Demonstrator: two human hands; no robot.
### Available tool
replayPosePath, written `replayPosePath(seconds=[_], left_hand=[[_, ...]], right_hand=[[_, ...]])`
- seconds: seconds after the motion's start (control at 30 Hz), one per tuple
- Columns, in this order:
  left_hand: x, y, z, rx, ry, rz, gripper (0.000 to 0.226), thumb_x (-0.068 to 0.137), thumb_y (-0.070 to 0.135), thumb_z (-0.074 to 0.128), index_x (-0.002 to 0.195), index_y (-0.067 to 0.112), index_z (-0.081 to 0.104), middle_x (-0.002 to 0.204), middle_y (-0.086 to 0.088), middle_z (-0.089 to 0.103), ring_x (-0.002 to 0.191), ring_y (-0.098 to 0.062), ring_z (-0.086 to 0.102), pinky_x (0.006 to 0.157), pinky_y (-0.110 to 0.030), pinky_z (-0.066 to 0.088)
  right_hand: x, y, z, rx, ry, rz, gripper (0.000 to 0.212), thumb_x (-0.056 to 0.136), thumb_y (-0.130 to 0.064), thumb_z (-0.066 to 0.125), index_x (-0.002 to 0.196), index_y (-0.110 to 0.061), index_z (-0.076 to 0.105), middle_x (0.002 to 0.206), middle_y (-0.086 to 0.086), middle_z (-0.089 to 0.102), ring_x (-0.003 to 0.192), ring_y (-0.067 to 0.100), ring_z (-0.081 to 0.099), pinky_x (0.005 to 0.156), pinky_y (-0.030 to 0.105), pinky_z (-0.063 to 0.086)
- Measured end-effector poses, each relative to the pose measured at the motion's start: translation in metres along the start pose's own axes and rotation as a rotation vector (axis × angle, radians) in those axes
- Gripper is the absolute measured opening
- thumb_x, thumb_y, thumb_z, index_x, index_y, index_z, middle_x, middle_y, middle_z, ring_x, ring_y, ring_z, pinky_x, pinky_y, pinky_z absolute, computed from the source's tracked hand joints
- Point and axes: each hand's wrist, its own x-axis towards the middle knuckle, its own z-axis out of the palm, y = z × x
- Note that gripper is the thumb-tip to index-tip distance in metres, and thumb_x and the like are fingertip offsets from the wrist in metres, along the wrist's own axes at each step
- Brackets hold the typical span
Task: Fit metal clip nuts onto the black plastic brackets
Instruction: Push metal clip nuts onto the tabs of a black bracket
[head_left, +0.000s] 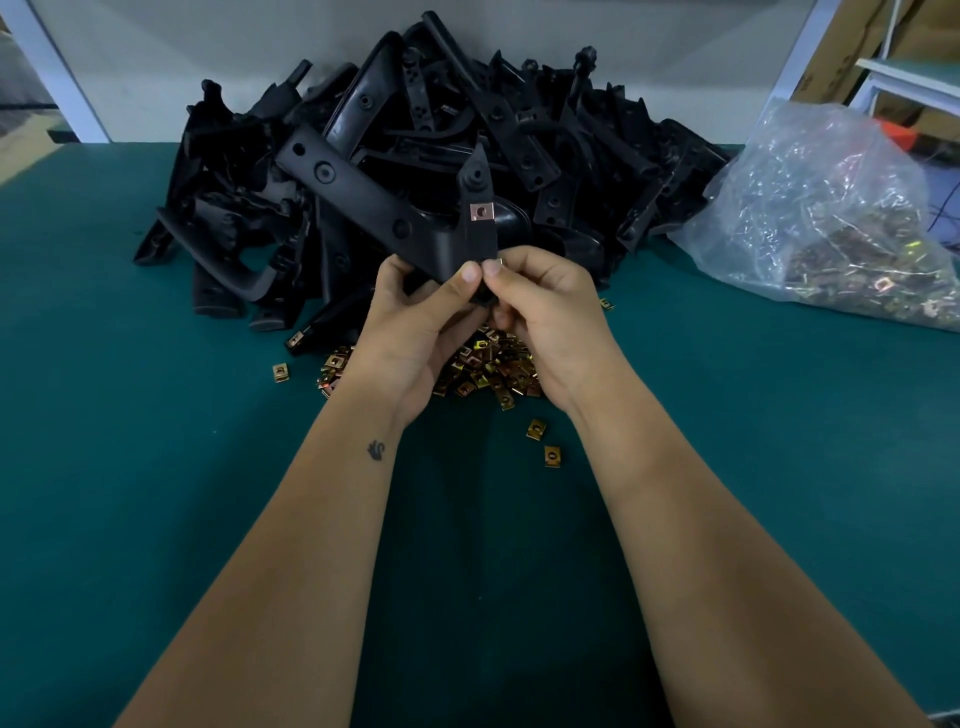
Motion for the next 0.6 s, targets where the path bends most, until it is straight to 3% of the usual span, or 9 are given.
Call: replayPosePath(seconds=[0.17, 0.27, 0.37, 0.5, 0.6], left_hand=[[0.0018, 0.001, -0.0017, 0.015, 0.054, -0.013, 0.038, 0.074, 0.024, 0.078, 0.106, 0.016, 0.058, 0.1, 0.0, 0.071, 0.087, -0.012, 0.067, 0.078, -0.024, 0.055], [0.0035, -0.0007, -0.0011, 0.003, 0.109, 0.008, 0.011, 0.089, 0.01, 0.069, 0.097, 0.014, 0.063, 0.095, 0.0, 0.068, 0.078, -0.005, 0.065, 0.072, -0.018, 0.054], [0.006, -0.0012, -0.0005, -0.046, 0.177, 0.026, 0.013, 0.092, -0.003, 0.062, 0.095, 0.01, 0.063, 0.089, 0.001, 0.071, 0.078, -0.004, 0.069, 0.071, -0.016, 0.055], [0.0069, -0.0003, -0.0018, -0.114, 0.183, 0.026, 0.017, 0.09, -0.008, 0.062, 0.101, 0.004, 0.066, 0.092, -0.002, 0.074, 0.087, -0.009, 0.072, 0.075, -0.019, 0.056], [0.0061, -0.0018, -0.0016, -0.097, 0.16, 0.037, 0.017, 0.09, -0.007, 0.061, 0.098, 0.006, 0.068, 0.09, -0.003, 0.076, 0.089, -0.013, 0.073, 0.076, -0.02, 0.056]], right_hand=[[0.0013, -0.0019, 0.0041, 0.019, 0.079, 0.007, 0.015, 0.094, -0.014, 0.063, 0.081, -0.013, 0.069, 0.068, 0.0, 0.056, 0.057, 0.007, 0.048, 0.06, 0.022, 0.045], [0.0025, -0.0041, 0.0033, 0.118, 0.108, 0.035, 0.019, 0.097, -0.018, 0.058, 0.088, -0.008, 0.071, 0.081, 0.011, 0.06, 0.06, 0.012, 0.05, 0.06, 0.024, 0.045], [0.0028, -0.0066, 0.0022, 0.169, 0.13, 0.018, 0.028, 0.101, -0.023, 0.051, 0.087, -0.01, 0.071, 0.08, 0.009, 0.062, 0.062, 0.015, 0.051, 0.058, 0.023, 0.045], [-0.0011, -0.0069, 0.0019, -0.188, 0.132, -0.196, 0.01, 0.091, -0.026, 0.067, 0.087, -0.018, 0.071, 0.078, -0.012, 0.066, 0.069, 0.002, 0.058, 0.066, 0.018, 0.048], [-0.0034, -0.002, 0.0065, -0.51, 0.165, -0.329, 0.015, 0.084, -0.03, 0.072, 0.092, -0.018, 0.068, 0.09, -0.009, 0.066, 0.085, 0.005, 0.061, 0.074, 0.027, 0.052]])
